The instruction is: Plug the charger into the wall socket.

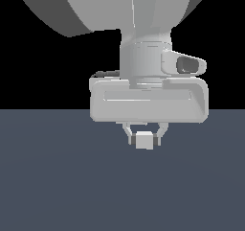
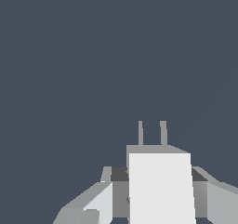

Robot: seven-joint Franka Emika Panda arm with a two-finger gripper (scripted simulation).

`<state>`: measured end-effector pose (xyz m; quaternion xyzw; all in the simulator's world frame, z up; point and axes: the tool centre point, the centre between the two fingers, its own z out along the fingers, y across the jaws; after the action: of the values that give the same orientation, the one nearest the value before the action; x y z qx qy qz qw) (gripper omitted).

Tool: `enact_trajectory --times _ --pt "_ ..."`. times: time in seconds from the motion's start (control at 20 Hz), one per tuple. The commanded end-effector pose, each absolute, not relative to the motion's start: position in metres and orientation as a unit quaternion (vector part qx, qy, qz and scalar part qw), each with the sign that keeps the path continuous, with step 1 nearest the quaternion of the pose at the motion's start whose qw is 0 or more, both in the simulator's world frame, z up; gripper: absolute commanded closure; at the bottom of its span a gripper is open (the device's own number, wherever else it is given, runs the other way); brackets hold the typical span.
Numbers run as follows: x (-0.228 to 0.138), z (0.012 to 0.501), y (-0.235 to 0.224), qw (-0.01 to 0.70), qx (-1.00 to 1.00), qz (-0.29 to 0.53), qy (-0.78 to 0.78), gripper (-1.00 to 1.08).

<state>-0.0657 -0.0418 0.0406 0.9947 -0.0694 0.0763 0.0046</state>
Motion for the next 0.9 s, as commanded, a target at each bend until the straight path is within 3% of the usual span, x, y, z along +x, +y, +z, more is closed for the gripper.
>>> enact_trajectory --times 0.0,0.85 --pt "-0.054 0.050 -0.033 0.006 0.993 0.077 -0.086 1.08" --pt "0.014 0.098 0.001 0.014 0.982 0.075 -0.174 1.08"
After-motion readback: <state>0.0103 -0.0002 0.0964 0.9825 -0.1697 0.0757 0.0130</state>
